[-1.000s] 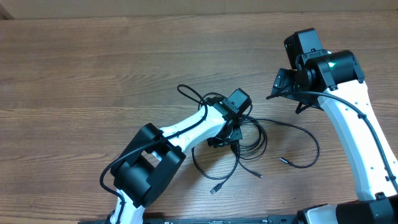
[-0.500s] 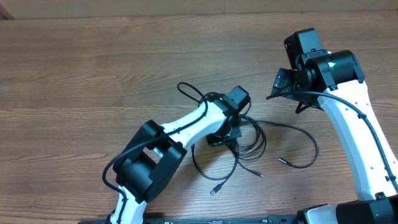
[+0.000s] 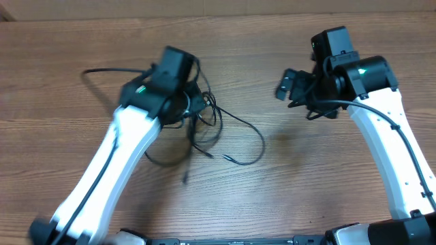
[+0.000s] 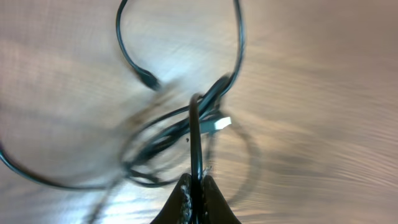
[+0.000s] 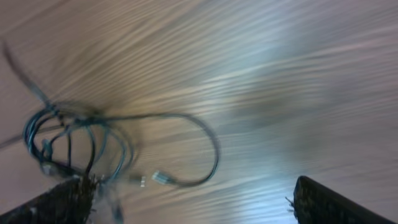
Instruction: Untangle cables
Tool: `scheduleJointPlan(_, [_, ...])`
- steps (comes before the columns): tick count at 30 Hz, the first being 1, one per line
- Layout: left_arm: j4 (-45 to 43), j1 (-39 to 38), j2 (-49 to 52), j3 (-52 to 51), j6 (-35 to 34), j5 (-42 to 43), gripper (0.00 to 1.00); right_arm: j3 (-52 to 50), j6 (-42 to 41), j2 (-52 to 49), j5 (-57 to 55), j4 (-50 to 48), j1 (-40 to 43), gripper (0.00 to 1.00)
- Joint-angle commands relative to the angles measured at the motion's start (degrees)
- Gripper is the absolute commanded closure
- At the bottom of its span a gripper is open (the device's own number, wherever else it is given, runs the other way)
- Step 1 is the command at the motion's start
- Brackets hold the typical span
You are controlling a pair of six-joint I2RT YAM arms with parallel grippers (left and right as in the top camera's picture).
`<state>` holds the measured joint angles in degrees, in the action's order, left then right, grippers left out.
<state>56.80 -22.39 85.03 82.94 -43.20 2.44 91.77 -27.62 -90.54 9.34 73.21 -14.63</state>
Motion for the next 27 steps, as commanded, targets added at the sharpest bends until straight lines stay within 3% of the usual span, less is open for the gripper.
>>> scheduleJointPlan(1, [-1.5,-0.1,-6.2,0.6,9.0,2.3,0.96,-4.0,5.1,0.7,18.4,-3.5,-2.2,0.0])
scheduleJointPlan(9, [-3.2,-0.1,-17.8,0.6,15.0,2.5,0.96,-15.4,5.6,0.7,27.2,-16.9,-8.2,0.0])
scheduleJointPlan(19, [-3.3,-0.1,-23.3,0.6,13.2,13.0,0.96,-17.2,10.1,0.7,27.4,-26.3,-15.4,0.0])
scheduleJointPlan(22, [-4.3,-0.1,-23.3,0.6,12.3,18.9,0.96,-17.2,8.7,0.7,18.3,-29.0,-18.1,0.0])
scheduleJointPlan(27, [-9.1,-0.1,-25.2,1.0,12.7,24.2,0.96,-17.2,-6.2,0.7,-9.7,-25.4,-19.7,0.0])
